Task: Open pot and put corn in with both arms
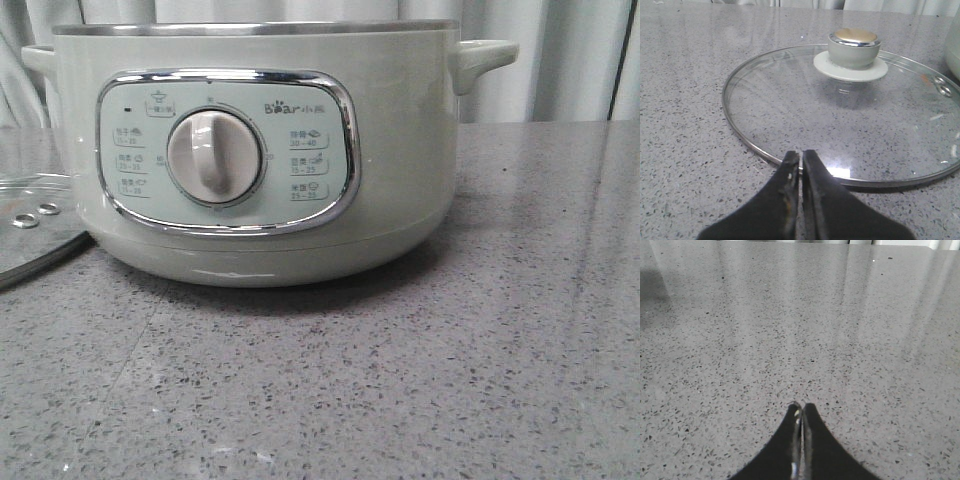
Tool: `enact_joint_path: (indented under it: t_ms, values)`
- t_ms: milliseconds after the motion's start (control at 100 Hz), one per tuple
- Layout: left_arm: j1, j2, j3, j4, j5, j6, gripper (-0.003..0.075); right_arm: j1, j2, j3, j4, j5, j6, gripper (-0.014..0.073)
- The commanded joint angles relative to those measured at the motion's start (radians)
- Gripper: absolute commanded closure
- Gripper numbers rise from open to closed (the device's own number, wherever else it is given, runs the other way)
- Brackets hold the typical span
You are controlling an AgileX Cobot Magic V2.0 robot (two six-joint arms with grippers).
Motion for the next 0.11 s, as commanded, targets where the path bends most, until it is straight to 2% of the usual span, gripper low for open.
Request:
enact_joint_path:
  t_ms: [0,100]
  values:
    - [-0.001,-0.030,0.024,-0.011,-0.045,-0.011,0.0741,-0.007,-0.021,0.018,0.012,-0.022,-0.012,0.0657]
    - [-0.001,-0.030,0.024,-0.011,-0.045,-0.011,0.0741,-0.007,-0.021,0.018,0.012,-0.022,-0.012,0.0657]
